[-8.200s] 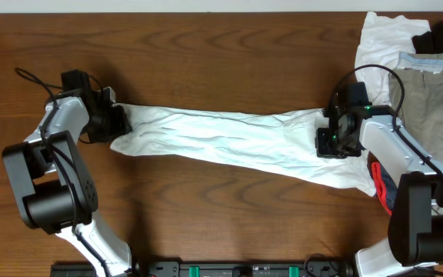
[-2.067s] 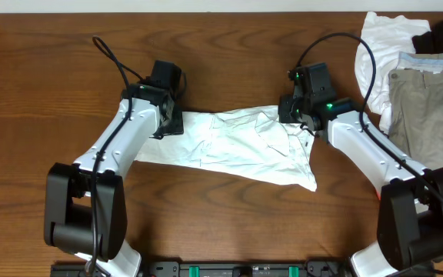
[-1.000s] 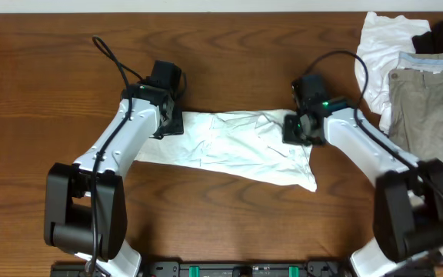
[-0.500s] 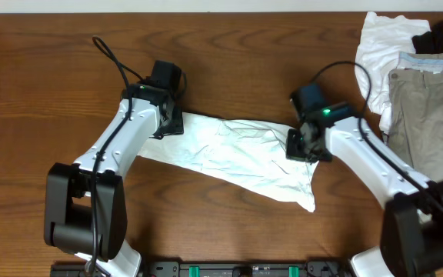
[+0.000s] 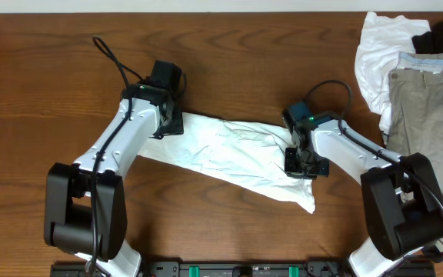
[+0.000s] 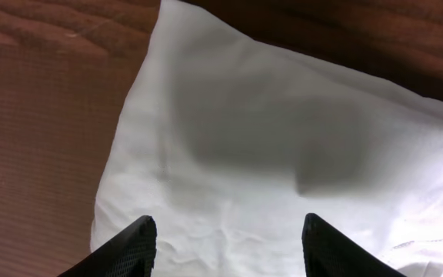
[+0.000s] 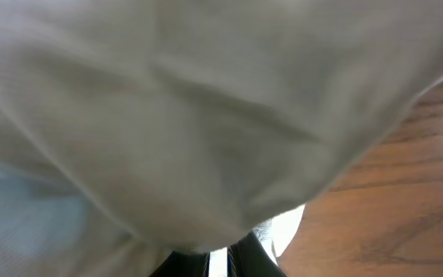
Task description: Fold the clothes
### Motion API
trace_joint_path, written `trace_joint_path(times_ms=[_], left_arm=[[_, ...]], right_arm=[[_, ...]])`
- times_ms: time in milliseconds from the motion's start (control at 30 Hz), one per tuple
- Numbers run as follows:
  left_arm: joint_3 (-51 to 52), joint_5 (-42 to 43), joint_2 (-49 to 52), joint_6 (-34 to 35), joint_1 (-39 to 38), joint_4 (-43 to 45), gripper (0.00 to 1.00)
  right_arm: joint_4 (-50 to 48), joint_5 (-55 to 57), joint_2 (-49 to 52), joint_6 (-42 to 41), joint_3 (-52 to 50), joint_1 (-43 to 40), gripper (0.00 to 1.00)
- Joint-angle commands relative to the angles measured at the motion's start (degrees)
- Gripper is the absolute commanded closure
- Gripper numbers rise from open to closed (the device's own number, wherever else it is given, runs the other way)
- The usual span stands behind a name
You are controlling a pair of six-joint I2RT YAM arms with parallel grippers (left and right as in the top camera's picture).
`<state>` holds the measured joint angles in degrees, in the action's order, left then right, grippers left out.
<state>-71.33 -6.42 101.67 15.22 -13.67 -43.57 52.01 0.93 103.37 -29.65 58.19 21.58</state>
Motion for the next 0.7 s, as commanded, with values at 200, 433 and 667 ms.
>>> trace_joint_path(times_ms=[200,433,667], left_arm=[[-0.87,-0.24,0.04,0.55,0.0,-0.35,0.39],[-0.87,-0.24,0.04,0.55,0.0,-0.35,0.39],[-0.87,-0.24,0.04,0.55,0.0,-0.74,0.39]], right_arm=[[6.1,4.7,-9.68,1.36,4.83,-0.31,0.89],[10.43,4.68,-16.65,1.6,4.85,-0.37,0.82],[8.61,-1.36,-16.04,-0.04,-0.55,-3.8,0.86]])
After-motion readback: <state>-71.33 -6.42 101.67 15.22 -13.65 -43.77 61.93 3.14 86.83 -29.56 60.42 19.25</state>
